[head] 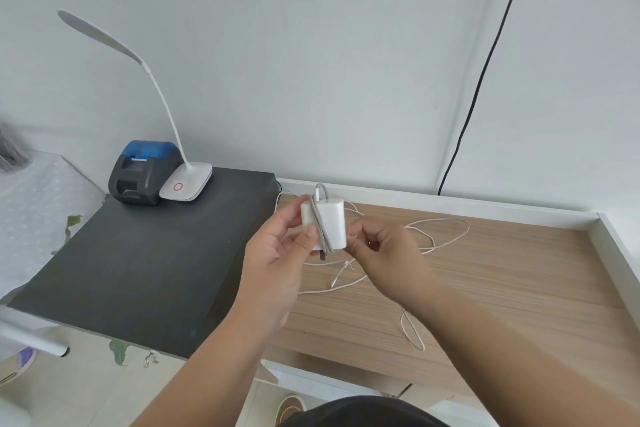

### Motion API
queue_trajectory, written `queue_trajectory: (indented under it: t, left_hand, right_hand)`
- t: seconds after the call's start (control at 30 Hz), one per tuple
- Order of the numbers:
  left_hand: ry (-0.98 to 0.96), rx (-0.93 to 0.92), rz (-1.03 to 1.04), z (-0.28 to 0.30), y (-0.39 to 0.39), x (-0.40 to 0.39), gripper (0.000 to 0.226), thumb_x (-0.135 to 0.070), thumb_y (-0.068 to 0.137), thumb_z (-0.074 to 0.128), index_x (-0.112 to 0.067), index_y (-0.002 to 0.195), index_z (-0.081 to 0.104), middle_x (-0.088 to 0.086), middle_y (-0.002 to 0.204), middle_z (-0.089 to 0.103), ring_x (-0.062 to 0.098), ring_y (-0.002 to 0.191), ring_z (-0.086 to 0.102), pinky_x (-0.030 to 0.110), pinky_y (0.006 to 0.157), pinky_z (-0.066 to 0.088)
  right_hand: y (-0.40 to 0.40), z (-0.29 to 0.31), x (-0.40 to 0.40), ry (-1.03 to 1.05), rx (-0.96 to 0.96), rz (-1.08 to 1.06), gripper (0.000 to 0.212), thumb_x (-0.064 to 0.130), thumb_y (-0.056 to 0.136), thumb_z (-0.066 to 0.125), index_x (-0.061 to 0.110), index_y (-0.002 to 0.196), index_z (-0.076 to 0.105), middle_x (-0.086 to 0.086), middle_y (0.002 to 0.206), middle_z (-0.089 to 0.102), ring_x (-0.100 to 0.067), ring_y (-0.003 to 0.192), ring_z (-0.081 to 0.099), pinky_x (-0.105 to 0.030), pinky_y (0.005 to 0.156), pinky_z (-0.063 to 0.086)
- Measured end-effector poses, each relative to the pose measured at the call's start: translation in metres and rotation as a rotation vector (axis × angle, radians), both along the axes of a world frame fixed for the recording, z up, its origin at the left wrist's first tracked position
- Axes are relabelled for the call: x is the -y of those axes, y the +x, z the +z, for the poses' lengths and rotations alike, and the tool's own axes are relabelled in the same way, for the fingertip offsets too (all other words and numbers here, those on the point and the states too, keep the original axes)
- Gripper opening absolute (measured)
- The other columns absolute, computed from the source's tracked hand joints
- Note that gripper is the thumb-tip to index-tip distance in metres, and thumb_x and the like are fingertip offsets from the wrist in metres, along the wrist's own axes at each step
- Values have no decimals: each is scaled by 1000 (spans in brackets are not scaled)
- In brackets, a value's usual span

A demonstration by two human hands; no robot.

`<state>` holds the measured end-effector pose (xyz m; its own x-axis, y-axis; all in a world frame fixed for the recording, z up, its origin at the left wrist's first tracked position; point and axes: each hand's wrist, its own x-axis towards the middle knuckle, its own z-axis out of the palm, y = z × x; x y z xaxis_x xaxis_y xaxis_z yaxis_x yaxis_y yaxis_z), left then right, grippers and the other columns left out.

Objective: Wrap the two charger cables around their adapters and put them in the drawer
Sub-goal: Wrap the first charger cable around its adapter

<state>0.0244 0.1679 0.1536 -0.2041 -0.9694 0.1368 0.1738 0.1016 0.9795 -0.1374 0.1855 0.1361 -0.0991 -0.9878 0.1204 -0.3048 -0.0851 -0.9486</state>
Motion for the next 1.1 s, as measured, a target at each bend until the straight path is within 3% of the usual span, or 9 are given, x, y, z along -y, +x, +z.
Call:
queue_trajectory:
  t: [0.13,0.3,0.47,0.63,0.73,0.83,1.0,1.1]
  left_hand:
    - [17,31,36,-4,-5,2,33,-8,95,56,-16,126,61,-6,109,73,9,85,65,24,67,51]
    - [-26,119,97,-7,-5,7,33,-9,95,57,-21,126,61,-11,109,72,8,91,66,20,72,52]
    - [134,-94,91,-5,-12,10,25,-10,95,54,-25,107,70,-1,99,70,12,84,61,29,70,48]
    - [-58,166,136,-10,-8,13,32,-11,95,59,-34,116,61,-10,106,71,3,86,65,23,74,53]
    - [-215,337,108,-14,-4,14,37,-16,95,60,-45,118,56,-15,110,62,4,93,66,19,78,51]
    - [-250,404,49,-18,0,16,37,-31,93,59,-54,120,53,-22,109,58,11,101,66,26,81,54]
    - [-214,323,-44,-13,0,17,34,-32,93,55,-42,125,51,-15,123,58,10,112,62,24,84,52]
    - [-132,235,-51,-12,-3,14,30,-32,92,54,-40,121,53,-11,121,60,9,103,65,39,81,56]
  right_hand:
    - [-1,7,-8,-14,-325,3,13,23,91,61,31,90,71,11,47,44,-6,50,42,-17,50,32]
    - [-10,20,-11,68,-540,55,12,33,91,59,27,87,69,10,46,46,1,50,48,-14,52,34]
    - [-4,25,-9,88,-532,106,15,32,91,59,27,95,72,13,49,46,0,49,44,-19,56,36]
    - [-7,37,-8,52,-642,140,15,36,91,58,28,90,70,14,50,43,3,52,42,-10,51,29]
    - [-12,43,-6,2,-728,196,17,37,91,57,26,90,70,16,53,40,-4,58,43,-23,59,40]
    - [-17,46,-3,-67,-799,223,18,40,90,57,28,90,70,14,60,45,-10,67,47,-31,69,49]
    - [-20,52,0,-172,-738,264,9,31,87,63,28,84,70,18,58,45,-6,59,44,-30,62,45]
    - [-23,52,1,-201,-649,268,7,27,87,65,26,82,70,14,58,49,-5,55,45,-24,57,40]
